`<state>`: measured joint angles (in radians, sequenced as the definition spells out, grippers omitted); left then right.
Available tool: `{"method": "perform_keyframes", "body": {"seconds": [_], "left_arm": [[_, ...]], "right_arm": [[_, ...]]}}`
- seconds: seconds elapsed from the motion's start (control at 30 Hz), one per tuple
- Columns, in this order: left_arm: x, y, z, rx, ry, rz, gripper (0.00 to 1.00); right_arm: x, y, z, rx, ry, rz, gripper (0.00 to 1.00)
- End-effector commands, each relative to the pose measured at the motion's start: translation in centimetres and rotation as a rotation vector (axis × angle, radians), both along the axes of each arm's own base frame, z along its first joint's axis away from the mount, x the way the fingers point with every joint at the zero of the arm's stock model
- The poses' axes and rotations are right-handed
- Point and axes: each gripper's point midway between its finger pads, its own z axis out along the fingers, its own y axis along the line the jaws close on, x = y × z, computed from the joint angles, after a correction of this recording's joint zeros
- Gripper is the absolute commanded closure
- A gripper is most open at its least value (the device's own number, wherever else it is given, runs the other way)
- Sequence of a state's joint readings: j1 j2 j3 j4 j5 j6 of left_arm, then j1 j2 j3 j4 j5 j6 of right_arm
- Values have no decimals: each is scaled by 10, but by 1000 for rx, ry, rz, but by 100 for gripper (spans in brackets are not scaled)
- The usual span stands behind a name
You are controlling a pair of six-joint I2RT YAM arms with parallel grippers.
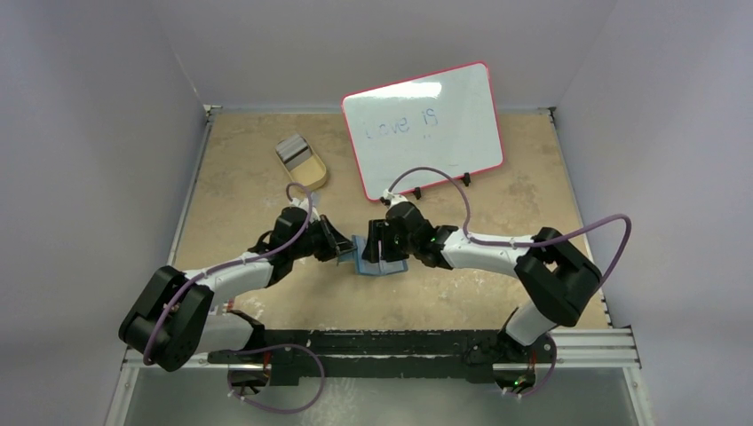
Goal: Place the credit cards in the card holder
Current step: Turn over the card slot in the card holder.
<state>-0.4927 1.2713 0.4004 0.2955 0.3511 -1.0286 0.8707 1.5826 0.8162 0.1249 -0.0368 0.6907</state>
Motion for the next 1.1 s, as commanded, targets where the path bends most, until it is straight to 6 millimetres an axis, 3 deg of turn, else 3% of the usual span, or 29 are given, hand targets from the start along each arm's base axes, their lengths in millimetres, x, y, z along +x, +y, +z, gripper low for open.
{"method": "perform_keyframes", "body": {"seconds": [0.0, 0.5, 0.7, 0.9, 1.07], "left_arm": [[13, -8, 28, -36, -92, -9, 100], [12, -6, 24, -29, -86, 6, 100], [12, -6, 28, -38, -88, 9, 100], [12, -6, 26, -26, -83, 8, 100], [13, -6, 24, 2, -81, -5, 100]], "right_arm": [[7, 13, 16, 34, -42, 17, 38], [5, 18, 17, 20, -41, 17, 35], [6, 11, 6, -46, -25, -12, 39], [10, 3, 12, -63, -45, -45, 44], [12, -12, 15, -116, -49, -102, 42]]}}
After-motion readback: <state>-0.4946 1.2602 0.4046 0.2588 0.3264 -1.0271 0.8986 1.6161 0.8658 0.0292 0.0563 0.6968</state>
